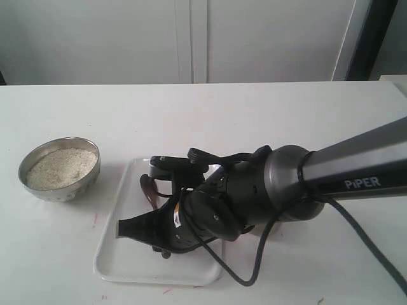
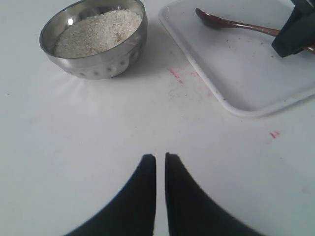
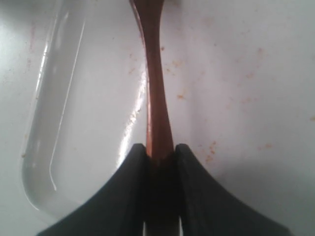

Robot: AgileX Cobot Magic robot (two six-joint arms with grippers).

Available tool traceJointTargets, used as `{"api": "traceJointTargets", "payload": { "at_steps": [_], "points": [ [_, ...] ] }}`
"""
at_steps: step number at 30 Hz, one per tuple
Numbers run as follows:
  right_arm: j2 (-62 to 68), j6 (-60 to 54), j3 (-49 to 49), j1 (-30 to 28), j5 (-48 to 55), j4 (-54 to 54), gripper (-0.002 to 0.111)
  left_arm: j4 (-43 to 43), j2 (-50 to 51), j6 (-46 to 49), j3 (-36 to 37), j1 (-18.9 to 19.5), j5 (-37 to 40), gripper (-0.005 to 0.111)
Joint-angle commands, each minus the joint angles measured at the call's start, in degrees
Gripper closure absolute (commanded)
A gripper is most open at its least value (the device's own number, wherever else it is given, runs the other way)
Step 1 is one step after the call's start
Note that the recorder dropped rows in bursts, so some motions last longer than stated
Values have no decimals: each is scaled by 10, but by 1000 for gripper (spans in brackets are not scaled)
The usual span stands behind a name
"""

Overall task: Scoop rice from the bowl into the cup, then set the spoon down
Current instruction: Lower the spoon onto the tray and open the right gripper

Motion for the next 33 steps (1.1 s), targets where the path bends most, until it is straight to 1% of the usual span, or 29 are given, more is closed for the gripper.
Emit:
{"api": "traceJointTargets", "payload": {
  "at_steps": [1, 5, 8, 15, 20, 22, 28, 33],
  "points": [
    [1, -11, -1, 2, -3, 0, 96, -6, -2, 2, 3, -3, 2, 92],
    [1, -11, -1, 2, 0, 0, 83, -6, -2, 2, 3, -3, 2, 92],
    [1, -11, -1, 2, 1, 0, 78, -6, -2, 2, 3, -3, 2, 92],
    [-3, -8, -1, 2, -5, 0, 76, -6, -2, 2, 3, -3, 2, 92],
    [-35, -8, -1, 2, -26, 0, 76, -6, -2, 2, 3, -3, 2, 92],
    [-55, -8, -1, 2, -33, 0, 79, -6, -2, 2, 3, -3, 2, 92],
    [-118, -17, -1, 2, -39, 0, 108, -6, -2, 2, 3, -3, 2, 92],
    [-174, -12, -1, 2, -40, -31, 108, -6, -2, 2, 3, -3, 2, 92]
  ]
}}
